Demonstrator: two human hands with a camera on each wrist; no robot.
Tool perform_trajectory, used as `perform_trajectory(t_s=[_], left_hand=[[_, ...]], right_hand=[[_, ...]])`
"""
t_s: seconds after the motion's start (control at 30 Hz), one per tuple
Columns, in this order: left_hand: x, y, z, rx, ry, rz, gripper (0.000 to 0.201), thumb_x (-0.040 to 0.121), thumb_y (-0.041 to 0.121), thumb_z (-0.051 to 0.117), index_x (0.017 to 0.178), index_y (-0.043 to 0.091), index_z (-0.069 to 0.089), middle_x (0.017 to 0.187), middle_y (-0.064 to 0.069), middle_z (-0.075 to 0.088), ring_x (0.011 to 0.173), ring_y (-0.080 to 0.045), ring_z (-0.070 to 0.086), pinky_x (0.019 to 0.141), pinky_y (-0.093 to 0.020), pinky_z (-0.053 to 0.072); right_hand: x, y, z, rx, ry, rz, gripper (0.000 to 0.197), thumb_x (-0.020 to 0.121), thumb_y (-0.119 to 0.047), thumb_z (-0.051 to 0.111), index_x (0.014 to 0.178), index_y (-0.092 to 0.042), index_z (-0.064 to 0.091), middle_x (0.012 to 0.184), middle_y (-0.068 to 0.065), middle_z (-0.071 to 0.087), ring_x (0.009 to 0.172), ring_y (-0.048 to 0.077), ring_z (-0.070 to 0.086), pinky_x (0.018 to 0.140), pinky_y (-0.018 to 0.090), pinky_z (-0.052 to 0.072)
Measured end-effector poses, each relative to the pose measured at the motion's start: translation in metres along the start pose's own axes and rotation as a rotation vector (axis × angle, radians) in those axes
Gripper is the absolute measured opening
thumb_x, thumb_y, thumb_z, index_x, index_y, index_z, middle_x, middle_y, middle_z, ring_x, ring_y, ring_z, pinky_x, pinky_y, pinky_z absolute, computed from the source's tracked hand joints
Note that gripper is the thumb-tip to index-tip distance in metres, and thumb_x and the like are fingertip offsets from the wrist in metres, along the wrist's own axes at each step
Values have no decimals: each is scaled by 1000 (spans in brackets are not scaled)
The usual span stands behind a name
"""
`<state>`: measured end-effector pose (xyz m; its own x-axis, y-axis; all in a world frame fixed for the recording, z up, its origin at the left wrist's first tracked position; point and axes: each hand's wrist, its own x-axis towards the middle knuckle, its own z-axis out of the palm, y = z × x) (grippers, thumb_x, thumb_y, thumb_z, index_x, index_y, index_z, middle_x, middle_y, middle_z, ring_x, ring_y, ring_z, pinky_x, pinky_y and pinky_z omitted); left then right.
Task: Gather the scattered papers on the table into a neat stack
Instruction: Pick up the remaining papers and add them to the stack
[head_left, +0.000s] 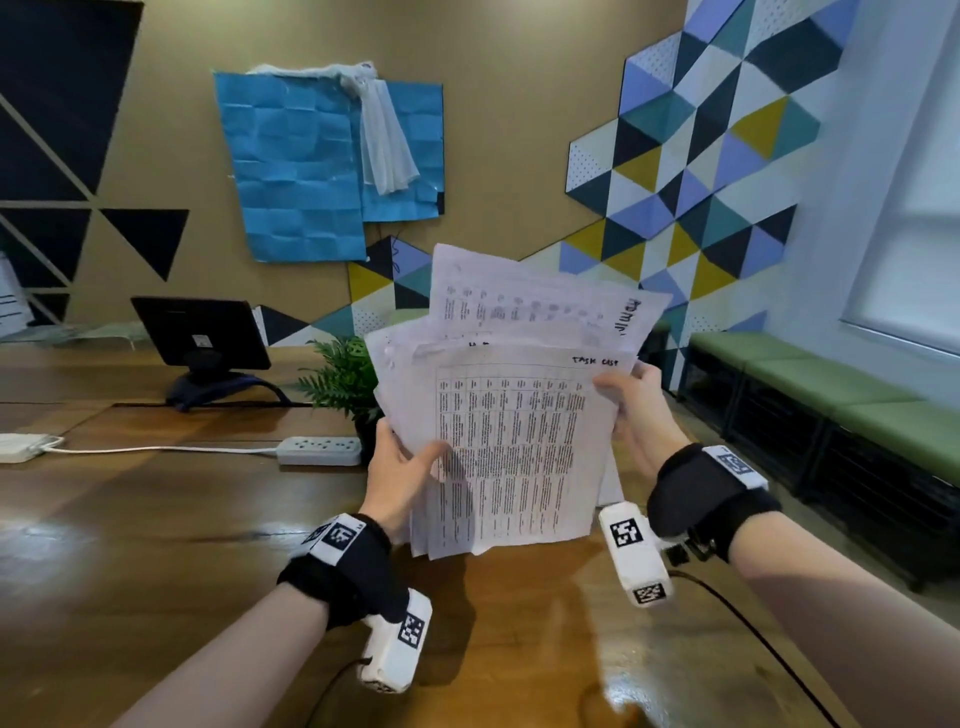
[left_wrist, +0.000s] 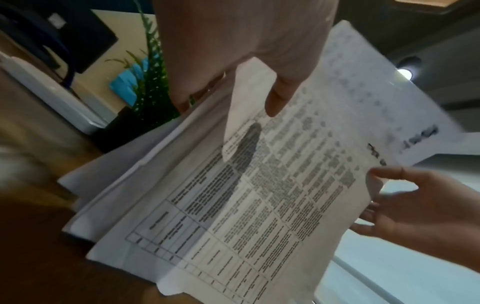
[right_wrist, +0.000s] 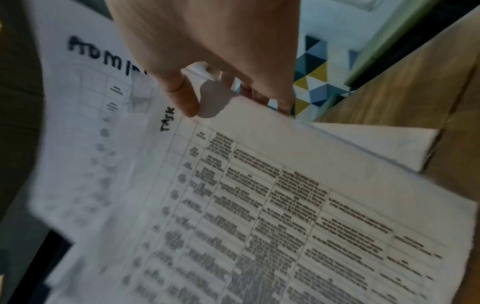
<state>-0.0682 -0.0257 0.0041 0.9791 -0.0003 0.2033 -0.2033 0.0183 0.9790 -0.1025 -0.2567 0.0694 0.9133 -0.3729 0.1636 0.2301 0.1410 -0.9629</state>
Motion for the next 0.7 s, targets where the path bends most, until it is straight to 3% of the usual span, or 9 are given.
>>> perform_trajectory(t_s=[0.03, 0.1, 0.2, 0.3, 0.37, 0.47, 0.53, 0.6, 0.7], left_hand=[[0, 0, 0, 6, 5, -5, 43, 84, 10, 66, 117, 19, 40, 101, 8, 55, 98, -15, 53, 79, -24, 45], [-2, -1, 1, 11, -9, -19, 44, 85, 9, 65, 121, 16, 42, 101, 9, 57, 97, -13, 55, 83, -26, 45], [-3, -1, 2, 20, -28, -34, 41, 85, 8, 64, 119, 19, 42, 104, 10, 59, 96, -6, 58, 92, -34, 46], [-5, 1, 4, 66, -8, -31, 32, 89, 11, 60, 119, 15, 46, 108, -3, 61, 108, -25, 60, 96, -43, 48], [-10, 6, 8, 82, 65, -14, 28, 94, 10, 54, 121, 8, 50, 117, -18, 61, 117, -37, 56, 100, -47, 45], [-18, 16, 15, 64, 115, 59, 29, 96, 9, 49, 125, 6, 50, 123, -18, 61, 117, -35, 56, 101, -43, 46], [-23, 22, 16, 113, 124, 106, 28, 97, 13, 49, 123, 6, 50, 116, -20, 61, 112, -35, 56, 93, -40, 47], [-25, 23, 15, 125, 103, 157, 24, 97, 16, 48, 121, 13, 51, 115, -16, 62, 110, -30, 58, 94, -40, 48], [-27, 15, 10, 141, -12, 168, 30, 95, 15, 50, 120, 31, 48, 115, 7, 65, 109, -11, 62, 99, -34, 49]], right_hand=[[0, 0, -1, -39, -17, -20, 35, 88, -3, 54, 120, -12, 42, 103, 2, 59, 87, 15, 61, 68, 27, 53], [-6, 2, 0, -137, -125, -35, 34, 89, 1, 51, 118, -16, 53, 104, 1, 66, 88, 14, 64, 66, 22, 52], [-4, 4, -2, -126, -51, -2, 40, 94, -12, 48, 134, -11, 39, 124, 9, 57, 89, 9, 57, 64, 23, 42], [-2, 4, -2, -141, -81, -14, 39, 100, -17, 42, 138, -11, 35, 123, 4, 55, 88, 2, 53, 62, 16, 45], [-7, 8, 5, -217, -149, -81, 34, 100, -12, 41, 134, -16, 44, 115, -6, 59, 99, 3, 58, 72, 7, 50], [-8, 8, 10, -184, -76, -159, 26, 99, -11, 43, 123, -15, 53, 120, 4, 64, 108, 18, 63, 94, 31, 52], [-4, 4, 9, -163, -13, -198, 23, 96, -15, 51, 119, -15, 51, 127, 11, 60, 108, 21, 63, 91, 36, 52], [0, 3, 3, -168, 34, -192, 41, 88, -19, 64, 123, -17, 43, 127, 9, 57, 108, 21, 62, 88, 37, 54], [-2, 11, -5, -29, -64, -4, 61, 82, -14, 71, 136, -11, 43, 126, 8, 62, 108, 26, 65, 92, 45, 54]])
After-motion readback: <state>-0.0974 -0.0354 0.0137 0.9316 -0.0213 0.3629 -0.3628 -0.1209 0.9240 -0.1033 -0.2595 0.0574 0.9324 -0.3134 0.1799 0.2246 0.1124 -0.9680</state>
